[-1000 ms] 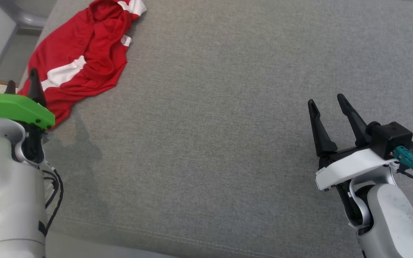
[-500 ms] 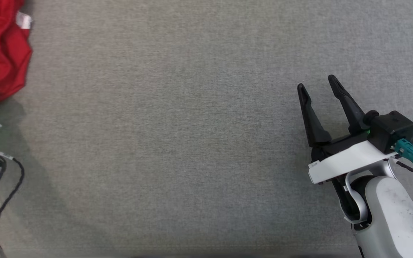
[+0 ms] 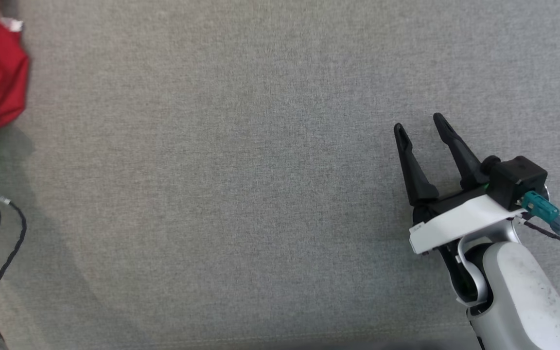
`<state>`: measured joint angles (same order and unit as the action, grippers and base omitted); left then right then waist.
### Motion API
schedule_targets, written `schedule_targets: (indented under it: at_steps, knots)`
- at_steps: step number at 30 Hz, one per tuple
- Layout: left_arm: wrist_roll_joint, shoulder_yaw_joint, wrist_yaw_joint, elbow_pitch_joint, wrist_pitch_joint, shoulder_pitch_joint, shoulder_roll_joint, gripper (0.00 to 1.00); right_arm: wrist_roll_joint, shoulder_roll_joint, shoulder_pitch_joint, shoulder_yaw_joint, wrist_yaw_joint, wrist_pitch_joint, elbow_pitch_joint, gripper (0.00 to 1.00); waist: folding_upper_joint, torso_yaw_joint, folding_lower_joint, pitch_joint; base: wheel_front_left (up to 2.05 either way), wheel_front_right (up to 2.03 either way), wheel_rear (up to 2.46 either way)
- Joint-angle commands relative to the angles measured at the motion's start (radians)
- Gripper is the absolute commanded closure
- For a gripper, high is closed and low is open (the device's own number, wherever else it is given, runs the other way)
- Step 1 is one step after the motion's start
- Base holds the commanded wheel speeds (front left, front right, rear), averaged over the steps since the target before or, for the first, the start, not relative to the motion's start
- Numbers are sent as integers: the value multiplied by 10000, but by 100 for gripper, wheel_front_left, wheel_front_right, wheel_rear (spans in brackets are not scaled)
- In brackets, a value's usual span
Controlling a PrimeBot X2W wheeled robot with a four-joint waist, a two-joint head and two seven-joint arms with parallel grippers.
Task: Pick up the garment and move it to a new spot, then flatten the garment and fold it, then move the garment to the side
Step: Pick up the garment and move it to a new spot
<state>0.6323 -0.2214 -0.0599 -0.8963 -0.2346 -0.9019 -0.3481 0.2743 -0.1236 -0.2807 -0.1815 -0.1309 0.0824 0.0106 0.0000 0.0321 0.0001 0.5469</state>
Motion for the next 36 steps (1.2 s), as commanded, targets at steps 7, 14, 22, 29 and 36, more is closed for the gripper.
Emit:
schedule_targets:
  at_steps: [7,14,22,29,36]
  knots:
    - [215,522,-490,1888,-211,93,321,100,448,154,428,-160,1,420,828,0,0,429,-1,-2337,0,0,0]
    - [385,1555,-639,4141,-1224,249,1037,100,664,373,771,-259,1,729,1311,0,0,-148,-1,-3623,0,0,0]
    - [701,3067,-684,6148,-2124,1058,2324,100,575,450,1140,-26,1,663,1365,0,0,-1492,-1,-4069,0,0,0]
    - [1421,4706,-704,6554,-2177,1966,2924,100,632,548,1216,80,1,575,1114,0,0,-2836,-1,-3638,0,0,0]
    - [1345,6220,-670,6057,-1962,2894,2936,100,749,640,1311,42,1,705,1158,0,0,-3759,-1,-3127,0,0,0]
